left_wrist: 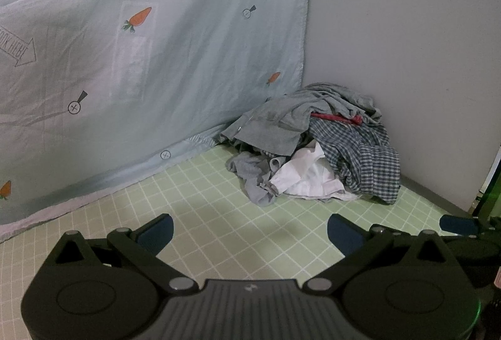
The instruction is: Fold clothes
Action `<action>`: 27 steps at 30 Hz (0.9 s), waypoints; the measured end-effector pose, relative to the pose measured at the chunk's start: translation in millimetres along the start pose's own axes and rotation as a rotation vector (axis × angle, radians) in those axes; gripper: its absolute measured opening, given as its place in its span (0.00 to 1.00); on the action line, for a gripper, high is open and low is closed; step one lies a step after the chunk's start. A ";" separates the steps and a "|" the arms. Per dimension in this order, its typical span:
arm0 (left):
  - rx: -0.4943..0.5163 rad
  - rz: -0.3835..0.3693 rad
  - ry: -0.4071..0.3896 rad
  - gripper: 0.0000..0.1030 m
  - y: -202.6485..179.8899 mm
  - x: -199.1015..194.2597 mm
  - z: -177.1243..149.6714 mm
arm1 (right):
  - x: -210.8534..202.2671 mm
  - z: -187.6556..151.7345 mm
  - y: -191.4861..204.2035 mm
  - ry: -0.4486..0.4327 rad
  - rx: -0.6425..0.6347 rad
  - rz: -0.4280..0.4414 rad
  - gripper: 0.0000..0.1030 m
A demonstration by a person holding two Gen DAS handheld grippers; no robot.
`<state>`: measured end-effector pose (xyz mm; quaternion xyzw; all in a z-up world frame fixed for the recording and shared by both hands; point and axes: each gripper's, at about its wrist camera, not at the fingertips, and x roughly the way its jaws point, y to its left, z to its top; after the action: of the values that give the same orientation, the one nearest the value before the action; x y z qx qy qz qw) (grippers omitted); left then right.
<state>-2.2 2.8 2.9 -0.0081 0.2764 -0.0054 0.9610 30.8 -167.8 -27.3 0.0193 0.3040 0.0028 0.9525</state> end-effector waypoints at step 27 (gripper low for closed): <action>-0.015 0.024 0.072 1.00 -16.7 100.3 46.2 | 91.0 42.6 -46.2 0.003 0.079 -0.002 1.00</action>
<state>107.2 -14.8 -10.9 -0.0119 0.3107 0.0080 0.9504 129.3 -213.9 -47.0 0.0568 0.3054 -0.0101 0.9505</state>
